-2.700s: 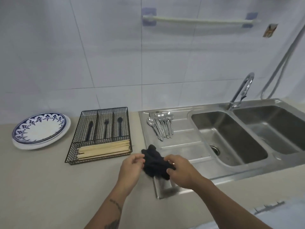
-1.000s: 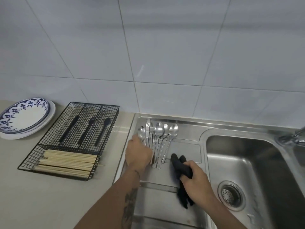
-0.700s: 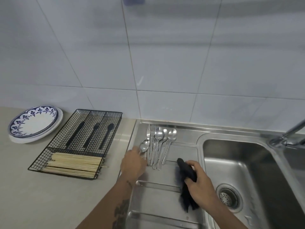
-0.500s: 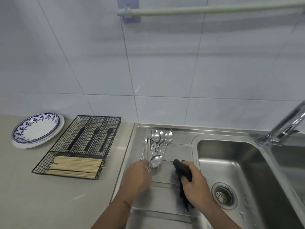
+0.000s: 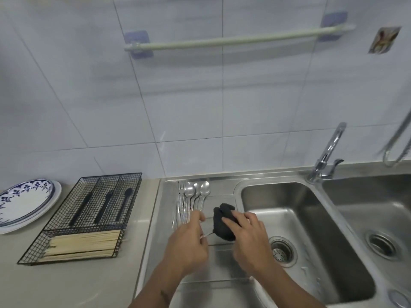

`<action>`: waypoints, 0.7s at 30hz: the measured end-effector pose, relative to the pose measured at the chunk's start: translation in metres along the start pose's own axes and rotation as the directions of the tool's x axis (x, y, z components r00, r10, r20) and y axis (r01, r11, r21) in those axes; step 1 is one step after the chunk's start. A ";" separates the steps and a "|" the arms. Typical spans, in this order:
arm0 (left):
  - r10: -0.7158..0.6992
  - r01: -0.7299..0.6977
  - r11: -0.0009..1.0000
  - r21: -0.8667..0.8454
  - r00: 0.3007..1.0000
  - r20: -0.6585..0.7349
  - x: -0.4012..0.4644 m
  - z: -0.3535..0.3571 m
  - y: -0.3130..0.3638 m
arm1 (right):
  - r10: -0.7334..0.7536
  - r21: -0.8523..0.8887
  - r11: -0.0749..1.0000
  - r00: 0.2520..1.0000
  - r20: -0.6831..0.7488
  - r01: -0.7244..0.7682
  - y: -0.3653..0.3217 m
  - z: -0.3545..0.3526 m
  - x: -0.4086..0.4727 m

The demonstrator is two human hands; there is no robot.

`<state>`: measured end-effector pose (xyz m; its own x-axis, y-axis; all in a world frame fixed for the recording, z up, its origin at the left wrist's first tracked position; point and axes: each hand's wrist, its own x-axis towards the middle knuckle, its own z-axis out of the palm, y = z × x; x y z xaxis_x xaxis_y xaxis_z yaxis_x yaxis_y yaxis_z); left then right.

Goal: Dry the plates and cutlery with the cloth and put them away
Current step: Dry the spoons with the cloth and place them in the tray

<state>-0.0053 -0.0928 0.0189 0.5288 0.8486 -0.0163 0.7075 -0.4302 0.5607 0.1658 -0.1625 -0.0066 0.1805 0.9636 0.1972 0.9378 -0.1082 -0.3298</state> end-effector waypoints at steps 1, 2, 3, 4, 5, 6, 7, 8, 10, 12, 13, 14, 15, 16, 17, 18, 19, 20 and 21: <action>0.012 -0.012 1.000 0.010 1.000 0.005 0.001 -0.002 -0.002 | 0.030 0.000 1.000 1.000 -0.005 -0.030 -0.006 0.000 0.001; 0.024 -0.024 1.000 0.011 1.000 0.002 0.002 -0.006 -0.004 | 0.037 -0.004 0.999 0.999 -0.017 -0.037 -0.014 0.001 0.002; 0.037 -0.037 0.999 0.004 0.999 -0.006 0.004 -0.011 -0.008 | 0.015 -0.013 1.000 0.999 -0.035 -0.015 -0.023 0.003 0.004; 0.053 -0.053 0.999 -0.007 0.998 -0.015 0.007 -0.016 -0.012 | -0.031 -0.025 0.999 0.998 -0.048 0.030 -0.031 0.005 0.005; 0.072 -0.072 0.997 -0.015 0.997 -0.024 0.009 -0.021 -0.017 | -0.082 -0.039 0.996 0.995 -0.051 0.080 -0.036 0.006 0.006; 0.094 -0.094 0.995 -0.011 0.995 -0.038 0.011 -0.025 -0.022 | -0.108 -0.050 0.993 0.993 -0.051 0.105 -0.037 0.006 0.007; 0.115 -0.115 0.993 0.000 0.992 -0.050 0.012 -0.028 -0.026 | -0.099 -0.057 0.994 0.993 -0.057 0.096 -0.035 0.005 0.011; 0.128 -0.128 0.992 0.010 0.990 -0.054 0.013 -0.029 -0.030 | -0.059 -0.059 0.997 0.996 -0.065 0.055 -0.032 0.004 0.015; 0.138 -0.138 0.990 0.004 0.990 -0.042 0.014 -0.029 -0.036 | 0.062 -0.065 0.995 0.993 -0.105 -0.069 -0.026 0.002 0.023; 0.131 -0.132 0.991 -0.032 0.991 -0.035 0.014 -0.026 -0.043 | 0.210 0.010 0.977 0.962 -0.177 -0.212 -0.021 0.003 0.029; 0.115 -0.117 0.991 -0.059 0.993 -0.030 0.015 -0.026 -0.046 | 0.292 0.085 0.956 0.932 -0.214 -0.280 -0.019 0.001 0.031; 0.095 -0.096 0.992 -0.084 0.995 -0.018 0.016 -0.027 -0.050 | 0.356 0.157 0.932 0.905 -0.235 -0.326 -0.018 -0.001 0.031; 0.074 -0.074 0.992 -0.104 0.997 -0.003 0.017 -0.028 -0.053 | 0.379 0.203 0.920 0.893 -0.244 -0.336 -0.017 -0.004 0.030; 0.059 -0.057 0.991 -0.119 0.998 0.011 0.018 -0.029 -0.056 | 0.365 0.223 0.923 0.897 -0.249 -0.314 -0.018 -0.006 0.028; 0.049 -0.045 0.990 -0.132 0.999 0.023 0.019 -0.030 -0.057 | 0.330 0.230 0.934 0.908 -0.258 -0.274 -0.022 -0.009 0.026; 0.045 -0.040 0.988 -0.146 0.998 0.032 0.020 -0.030 -0.058 | 0.285 0.229 0.947 0.920 -0.268 -0.226 -0.030 -0.011 0.023; 0.048 -0.041 0.985 -0.167 0.998 0.041 0.021 -0.029 -0.057 | 0.223 0.214 0.963 0.934 -0.279 -0.166 -0.038 -0.012 0.020; 0.057 -0.047 0.979 -0.197 0.997 0.050 0.023 -0.029 -0.054 | 0.138 0.180 0.980 0.950 -0.280 -0.089 -0.047 -0.011 0.017; 0.072 -0.057 0.970 -0.235 0.996 0.056 0.024 -0.028 -0.050 | 0.036 0.130 0.992 0.964 -0.262 -0.002 -0.054 -0.010 0.013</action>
<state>-0.0418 -0.0423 0.0138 0.6038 0.7968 -0.0227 0.5468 -0.3932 0.7392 0.1204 -0.1466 0.0236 0.2859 0.8611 0.4204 0.8911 -0.0775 -0.4472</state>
